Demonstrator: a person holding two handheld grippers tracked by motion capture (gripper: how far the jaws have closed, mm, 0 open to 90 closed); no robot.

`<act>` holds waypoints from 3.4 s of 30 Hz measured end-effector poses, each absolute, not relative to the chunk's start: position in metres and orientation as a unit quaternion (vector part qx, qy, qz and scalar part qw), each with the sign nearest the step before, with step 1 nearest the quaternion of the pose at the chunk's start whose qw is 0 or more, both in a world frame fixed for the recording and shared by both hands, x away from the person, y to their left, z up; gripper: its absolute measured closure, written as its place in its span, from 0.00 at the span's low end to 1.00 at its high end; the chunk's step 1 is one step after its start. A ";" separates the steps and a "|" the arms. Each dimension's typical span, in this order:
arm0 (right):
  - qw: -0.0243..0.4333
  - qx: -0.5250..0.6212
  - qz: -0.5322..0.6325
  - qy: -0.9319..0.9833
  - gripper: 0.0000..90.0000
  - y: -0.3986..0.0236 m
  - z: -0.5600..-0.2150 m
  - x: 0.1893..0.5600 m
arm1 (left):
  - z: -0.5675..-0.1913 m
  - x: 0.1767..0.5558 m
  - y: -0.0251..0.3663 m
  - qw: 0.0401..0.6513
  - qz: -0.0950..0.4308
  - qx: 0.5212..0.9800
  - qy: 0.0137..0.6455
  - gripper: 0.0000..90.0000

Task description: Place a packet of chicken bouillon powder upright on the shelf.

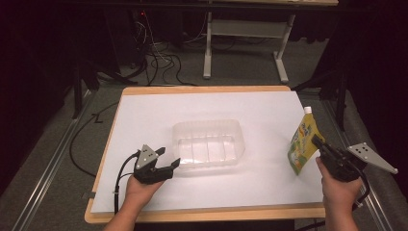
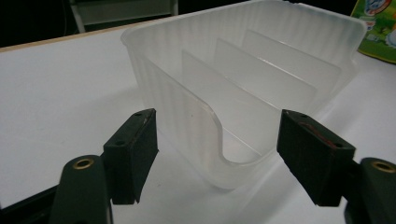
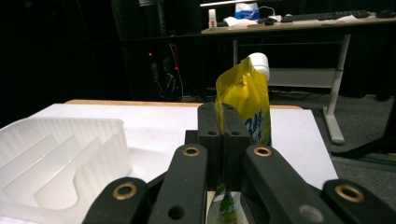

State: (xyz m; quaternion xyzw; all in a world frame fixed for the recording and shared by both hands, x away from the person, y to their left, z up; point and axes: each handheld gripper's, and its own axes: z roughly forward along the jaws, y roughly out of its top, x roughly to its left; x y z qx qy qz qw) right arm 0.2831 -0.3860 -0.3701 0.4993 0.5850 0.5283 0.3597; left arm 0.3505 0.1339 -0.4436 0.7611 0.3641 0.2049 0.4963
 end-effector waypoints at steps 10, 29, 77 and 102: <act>0.344 0.499 0.533 0.591 0.93 -0.383 -0.375 0.285 | -0.452 0.360 0.120 0.484 0.221 0.762 0.369 0.60; 0.350 0.508 0.525 0.586 1.00 -0.385 -0.372 0.285 | -0.454 0.363 0.102 0.477 0.229 0.767 0.362 0.76; 0.311 0.397 0.646 0.573 1.00 -0.297 -0.288 0.306 | -0.450 0.353 0.094 0.518 0.181 0.764 0.340 0.33; 0.262 0.373 0.634 0.625 1.00 -0.232 -0.306 0.331 | -0.459 0.360 0.088 0.496 0.187 0.777 0.340 0.38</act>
